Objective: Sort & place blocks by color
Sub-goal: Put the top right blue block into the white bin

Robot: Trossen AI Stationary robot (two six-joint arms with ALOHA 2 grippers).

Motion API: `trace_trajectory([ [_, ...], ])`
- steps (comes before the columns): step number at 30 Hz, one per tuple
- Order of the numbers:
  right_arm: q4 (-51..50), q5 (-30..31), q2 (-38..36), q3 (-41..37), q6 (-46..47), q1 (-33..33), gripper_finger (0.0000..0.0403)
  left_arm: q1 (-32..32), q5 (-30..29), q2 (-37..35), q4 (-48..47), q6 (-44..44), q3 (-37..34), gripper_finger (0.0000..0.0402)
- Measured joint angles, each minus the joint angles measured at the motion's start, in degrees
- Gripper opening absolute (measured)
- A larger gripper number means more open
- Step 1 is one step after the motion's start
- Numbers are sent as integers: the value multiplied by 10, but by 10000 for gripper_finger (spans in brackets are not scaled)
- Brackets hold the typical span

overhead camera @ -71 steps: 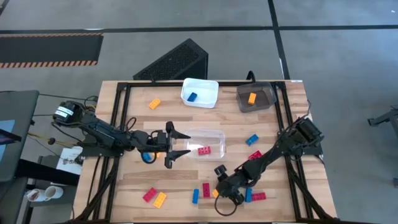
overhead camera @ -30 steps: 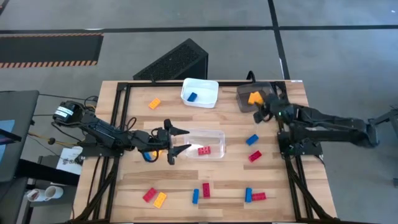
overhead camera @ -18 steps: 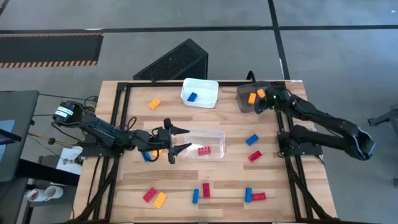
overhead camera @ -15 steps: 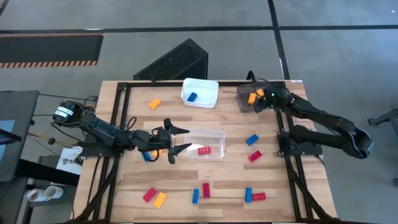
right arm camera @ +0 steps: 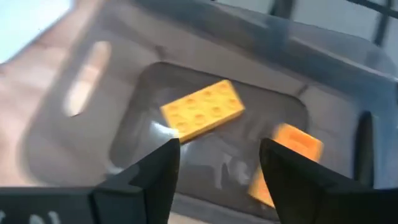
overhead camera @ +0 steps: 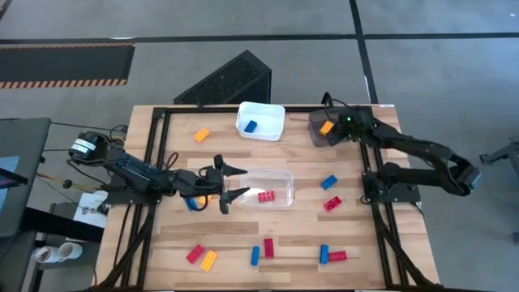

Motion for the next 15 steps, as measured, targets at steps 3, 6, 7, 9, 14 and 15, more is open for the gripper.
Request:
trace_trajectory([
  [3, -2, -56, -24, 0, -43, 15, 253, 0, 0, 0, -3, 0, 0, 256],
  [6, -5, -116, -59, 0, -48, 46, 255, 0, 0, 0, -4, -7, 0, 256],
  [7, -8, -132, -72, 0, -43, 59, 255, 0, 0, 0, -3, -10, 0, 256],
  [9, -11, -153, -92, 1, 3, 89, 255, 0, 0, 0, -3, -10, 0, 256],
  [14, -21, -183, -124, 1, 72, 188, 255, 0, 0, 0, -3, -16, 0, 256],
  [15, -28, -182, -126, 1, 87, 207, 255, 0, 0, 0, -3, -18, 0, 256],
])
